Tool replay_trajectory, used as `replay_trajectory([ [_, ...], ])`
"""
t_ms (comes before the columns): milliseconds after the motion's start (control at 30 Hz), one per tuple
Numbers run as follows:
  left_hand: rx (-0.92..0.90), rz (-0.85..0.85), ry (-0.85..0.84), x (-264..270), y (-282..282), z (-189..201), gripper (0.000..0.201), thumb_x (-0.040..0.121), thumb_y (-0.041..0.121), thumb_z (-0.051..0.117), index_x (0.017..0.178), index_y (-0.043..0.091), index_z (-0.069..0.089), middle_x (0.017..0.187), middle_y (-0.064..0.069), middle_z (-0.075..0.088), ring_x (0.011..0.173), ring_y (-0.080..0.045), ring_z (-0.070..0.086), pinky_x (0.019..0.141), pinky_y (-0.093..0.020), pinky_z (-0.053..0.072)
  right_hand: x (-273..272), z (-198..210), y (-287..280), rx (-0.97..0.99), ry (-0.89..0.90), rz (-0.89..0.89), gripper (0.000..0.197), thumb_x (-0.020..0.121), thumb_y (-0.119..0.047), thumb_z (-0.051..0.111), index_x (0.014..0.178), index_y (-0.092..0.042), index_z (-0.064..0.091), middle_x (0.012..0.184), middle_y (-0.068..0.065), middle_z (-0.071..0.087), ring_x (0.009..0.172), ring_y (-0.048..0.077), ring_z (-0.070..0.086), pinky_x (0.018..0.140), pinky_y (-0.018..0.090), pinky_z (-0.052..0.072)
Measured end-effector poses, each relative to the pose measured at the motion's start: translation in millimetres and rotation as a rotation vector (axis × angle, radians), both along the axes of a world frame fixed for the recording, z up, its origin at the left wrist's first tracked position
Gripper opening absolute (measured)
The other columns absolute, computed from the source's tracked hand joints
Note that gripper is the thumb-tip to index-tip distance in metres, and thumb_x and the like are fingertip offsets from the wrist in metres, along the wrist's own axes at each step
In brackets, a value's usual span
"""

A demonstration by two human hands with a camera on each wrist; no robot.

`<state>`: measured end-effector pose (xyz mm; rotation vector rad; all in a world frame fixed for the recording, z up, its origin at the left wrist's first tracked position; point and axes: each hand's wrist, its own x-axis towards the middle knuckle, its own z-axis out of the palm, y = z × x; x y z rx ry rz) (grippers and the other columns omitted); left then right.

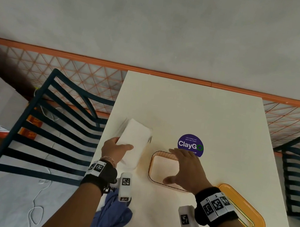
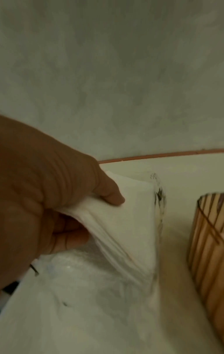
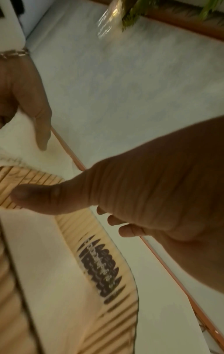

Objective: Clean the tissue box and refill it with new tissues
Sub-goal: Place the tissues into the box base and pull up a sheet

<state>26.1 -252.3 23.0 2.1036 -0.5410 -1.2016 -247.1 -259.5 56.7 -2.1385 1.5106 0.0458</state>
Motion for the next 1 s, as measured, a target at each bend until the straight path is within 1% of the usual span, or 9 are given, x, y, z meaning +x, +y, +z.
replay_trajectory([
  [133, -0.122, -0.006, 0.088, 3.4, 8.6, 18.8, 0.027, 0.064, 0.017, 0.086, 0.090, 0.022, 0.078, 0.089, 0.002, 0.079, 0.092, -0.025, 0.073, 0.084, -0.045, 0.062, 23.4, 21.1, -18.1, 0.044, -0.164, -0.046, 0.108, 0.058, -0.054, 0.091, 0.149, -0.031, 0.039, 0.149, -0.007, 0.047, 0.141, 0.019, 0.038, 0.118, 0.038, 0.030],
  [333, -0.248, -0.358, -0.192, 25.1, 25.5, 54.9, 0.026, 0.068, 0.022, 0.085, 0.093, 0.027, 0.078, 0.089, 0.012, 0.074, 0.085, -0.010, 0.070, 0.075, -0.028, 0.058, 66.0, 25.8, -51.6, 0.196, -0.427, -0.111, 0.123, 0.052, -0.039, 0.097, 0.153, -0.032, 0.026, 0.146, -0.012, 0.049, 0.133, 0.010, 0.044, 0.112, 0.035, 0.038],
  [400, -0.290, -0.452, -0.293, 31.3, 27.5, 64.9, 0.025, 0.070, 0.019, 0.084, 0.093, 0.029, 0.079, 0.088, 0.017, 0.072, 0.084, -0.003, 0.068, 0.075, -0.022, 0.055, 77.2, 20.6, -59.6, 0.232, -0.485, -0.079, 0.107, 0.054, -0.032, 0.097, 0.146, -0.036, 0.041, 0.140, -0.016, 0.054, 0.129, 0.006, 0.049, 0.107, 0.030, 0.040],
  [467, -0.326, -0.473, -0.343, 37.3, 27.2, 69.8, 0.024, 0.071, 0.018, 0.084, 0.091, 0.030, 0.080, 0.084, 0.019, 0.072, 0.080, -0.002, 0.068, 0.070, -0.020, 0.055, 86.4, 14.4, -63.9, 0.258, -0.521, -0.048, 0.075, 0.060, -0.028, 0.094, 0.127, -0.040, 0.063, 0.125, -0.020, 0.065, 0.115, 0.004, 0.061, 0.098, 0.029, 0.049],
  [533, -0.354, -0.436, -0.315, 42.9, 26.0, 69.8, 0.024, 0.071, 0.015, 0.084, 0.089, 0.030, 0.080, 0.079, 0.019, 0.073, 0.074, -0.004, 0.069, 0.064, -0.023, 0.058, 93.9, 5.9, -65.3, 0.291, -0.565, -0.035, 0.049, 0.066, -0.025, 0.090, 0.111, -0.036, 0.074, 0.111, -0.016, 0.074, 0.103, 0.004, 0.068, 0.093, 0.034, 0.055],
  [633, -0.365, -0.374, -0.258, 47.1, 23.1, 61.3, 0.025, 0.070, 0.011, 0.085, 0.087, 0.028, 0.081, 0.076, 0.016, 0.074, 0.070, -0.008, 0.071, 0.061, -0.024, 0.059, 102.7, -8.0, -63.9, 0.305, -0.592, -0.028, 0.033, 0.073, -0.021, 0.084, 0.103, -0.032, 0.078, 0.100, -0.012, 0.077, 0.096, 0.007, 0.071, 0.086, 0.033, 0.057],
  [733, -0.296, -0.261, -0.139, 44.8, 21.9, 43.7, 0.033, 0.066, 0.006, 0.084, 0.086, 0.030, 0.078, 0.078, 0.010, 0.075, 0.075, -0.016, 0.072, 0.060, -0.025, 0.057, 109.1, -21.0, -62.7, 0.314, -0.557, -0.076, 0.031, 0.072, -0.017, 0.083, 0.099, -0.033, 0.077, 0.094, -0.012, 0.077, 0.089, 0.007, 0.069, 0.077, 0.027, 0.052],
  [900, -0.290, 0.011, -0.023, 40.5, 29.6, 18.7, 0.046, 0.061, -0.005, 0.080, 0.090, 0.029, 0.071, 0.092, 0.004, 0.075, 0.085, -0.015, 0.071, 0.066, -0.026, 0.059, 110.5, -34.4, -59.9, 0.336, -0.578, -0.121, 0.037, 0.072, -0.008, 0.081, 0.099, -0.034, 0.078, 0.097, -0.013, 0.077, 0.091, 0.008, 0.069, 0.083, 0.029, 0.055],
  [1000, -0.289, 0.024, -0.010, 37.0, 29.9, 14.4, 0.046, 0.062, -0.009, 0.077, 0.090, 0.027, 0.071, 0.092, 0.003, 0.074, 0.087, -0.016, 0.071, 0.067, -0.027, 0.060, 112.5, -37.1, -58.9, 0.334, -0.605, -0.126, 0.036, 0.072, -0.008, 0.081, 0.097, -0.033, 0.078, 0.096, -0.012, 0.076, 0.090, 0.008, 0.068, 0.080, 0.024, 0.053],
])
